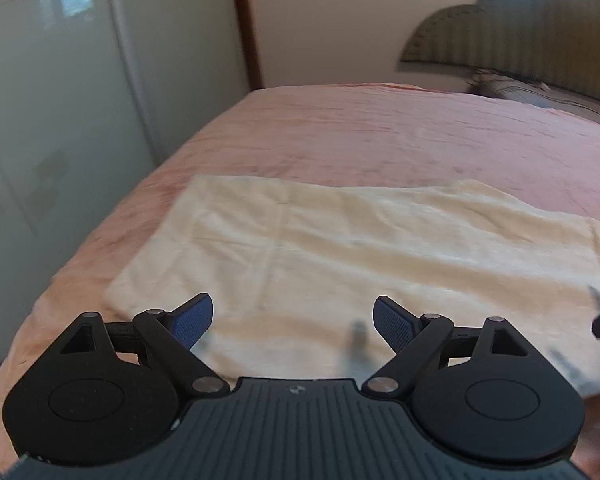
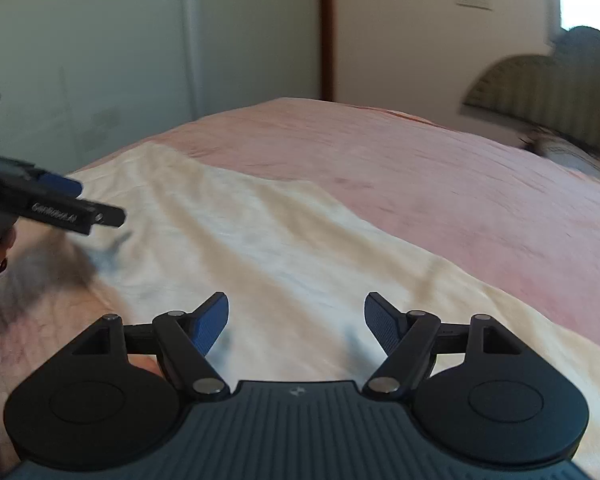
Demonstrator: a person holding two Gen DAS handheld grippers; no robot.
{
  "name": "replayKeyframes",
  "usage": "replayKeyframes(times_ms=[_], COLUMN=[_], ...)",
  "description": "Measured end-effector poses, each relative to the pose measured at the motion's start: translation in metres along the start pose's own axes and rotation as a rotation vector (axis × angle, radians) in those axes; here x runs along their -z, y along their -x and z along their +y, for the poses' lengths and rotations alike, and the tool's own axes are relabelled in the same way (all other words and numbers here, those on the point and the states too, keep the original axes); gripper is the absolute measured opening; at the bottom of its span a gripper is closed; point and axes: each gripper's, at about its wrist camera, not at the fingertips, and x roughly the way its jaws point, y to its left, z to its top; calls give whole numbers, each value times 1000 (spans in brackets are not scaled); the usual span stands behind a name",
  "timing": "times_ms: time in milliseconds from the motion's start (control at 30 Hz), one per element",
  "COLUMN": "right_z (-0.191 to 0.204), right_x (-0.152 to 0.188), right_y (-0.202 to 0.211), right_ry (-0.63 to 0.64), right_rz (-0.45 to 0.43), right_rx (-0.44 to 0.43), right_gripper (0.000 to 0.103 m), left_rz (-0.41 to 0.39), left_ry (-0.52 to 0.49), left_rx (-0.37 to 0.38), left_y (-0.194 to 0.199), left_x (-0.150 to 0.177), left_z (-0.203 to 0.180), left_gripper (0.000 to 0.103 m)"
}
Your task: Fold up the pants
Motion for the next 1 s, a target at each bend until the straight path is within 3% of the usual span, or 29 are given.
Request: replayKeyframes(times_ms=[100, 167, 200, 300, 333, 400, 533, 633, 700, 767, 833, 933, 1000], right_z=[44, 68, 77, 94, 98, 100, 79, 67, 69, 66, 51, 7, -36], right_x=[-21, -30, -32, -20, -14, -10, -11, -4, 4, 5, 6, 12, 25], right_y=[-27, -44, -54, -81, -78, -67, -46, -56, -49, -31, -8, 24, 44], right_ry=[78, 99, 107, 119, 141, 156, 17, -51, -28, -40, -72, -175, -307], right_rz=[-6, -11, 1, 149, 141, 135, 66, 138, 131, 106, 36, -47, -64], right_rx=[-137, -215, -230, -283, -283, -295, -305, -294, -309, -339, -279, -42, 111], right_gripper=[74, 74, 75, 76, 76, 76, 75, 75, 76, 75, 75, 75, 75], left_rz=[19, 94, 119, 114, 100, 56, -14, -9, 62, 65, 26, -66, -93], left_ry=[30, 24, 48, 119, 111, 94, 50, -29, -134, -171, -198, -251, -309], left_rx=[-103, -150, -130, -86, -95, -114, -55, 15, 21, 49, 128, 226, 247], left_y=[-13, -28, -31, -21, -16, -7, -1, -7, -18, -11, 1, 16, 19], left_x=[2, 7, 12, 15, 13, 6, -10, -10, -2, 2, -5, -13, -14], left_z=[34, 50, 59, 76, 76, 69, 40, 13, -10, -22, -37, -74, -107], left_gripper=[90, 86, 87, 87, 84, 84, 88, 95, 88, 82, 84, 93, 94])
